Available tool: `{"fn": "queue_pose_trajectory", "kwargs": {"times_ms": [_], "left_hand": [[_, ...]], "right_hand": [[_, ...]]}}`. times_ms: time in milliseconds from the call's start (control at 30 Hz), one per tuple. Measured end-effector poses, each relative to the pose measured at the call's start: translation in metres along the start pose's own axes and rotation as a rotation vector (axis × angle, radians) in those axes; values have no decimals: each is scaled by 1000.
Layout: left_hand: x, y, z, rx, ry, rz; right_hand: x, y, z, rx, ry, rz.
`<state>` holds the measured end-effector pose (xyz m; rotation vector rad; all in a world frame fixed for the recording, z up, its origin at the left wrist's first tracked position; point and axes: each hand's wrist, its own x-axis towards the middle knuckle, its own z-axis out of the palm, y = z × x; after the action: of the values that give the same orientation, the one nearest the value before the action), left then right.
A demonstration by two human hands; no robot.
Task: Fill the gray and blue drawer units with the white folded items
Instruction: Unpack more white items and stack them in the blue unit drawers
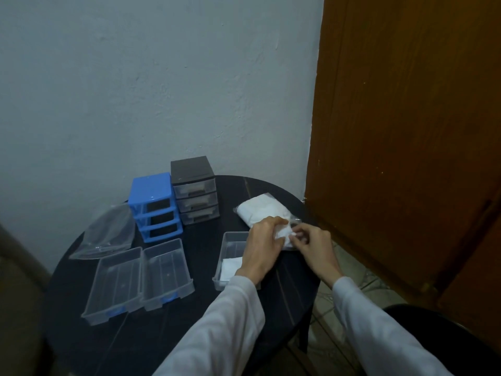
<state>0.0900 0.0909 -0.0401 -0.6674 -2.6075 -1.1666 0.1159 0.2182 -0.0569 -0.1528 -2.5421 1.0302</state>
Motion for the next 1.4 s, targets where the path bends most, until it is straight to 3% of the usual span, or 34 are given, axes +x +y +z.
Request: {"fn": "queue_pose_trajectory", "kwargs": {"times_ms": [200, 400, 633, 933, 1400], "left_hand": [[0, -3, 1, -4, 43, -15], [0, -1, 4, -27, 49, -27], [0, -1, 5, -21, 40, -19], [3, 2, 8, -5, 21, -18], [-4, 14, 9, -156, -53, 22]], "right_hand": [[-2, 8, -8, -4, 44, 20], [-6, 6, -5, 41, -17, 66], [0, 3, 7, -51, 101, 117], [-7, 7, -12, -96, 96, 98], [-18, 1, -62, 71, 135, 65]]}}
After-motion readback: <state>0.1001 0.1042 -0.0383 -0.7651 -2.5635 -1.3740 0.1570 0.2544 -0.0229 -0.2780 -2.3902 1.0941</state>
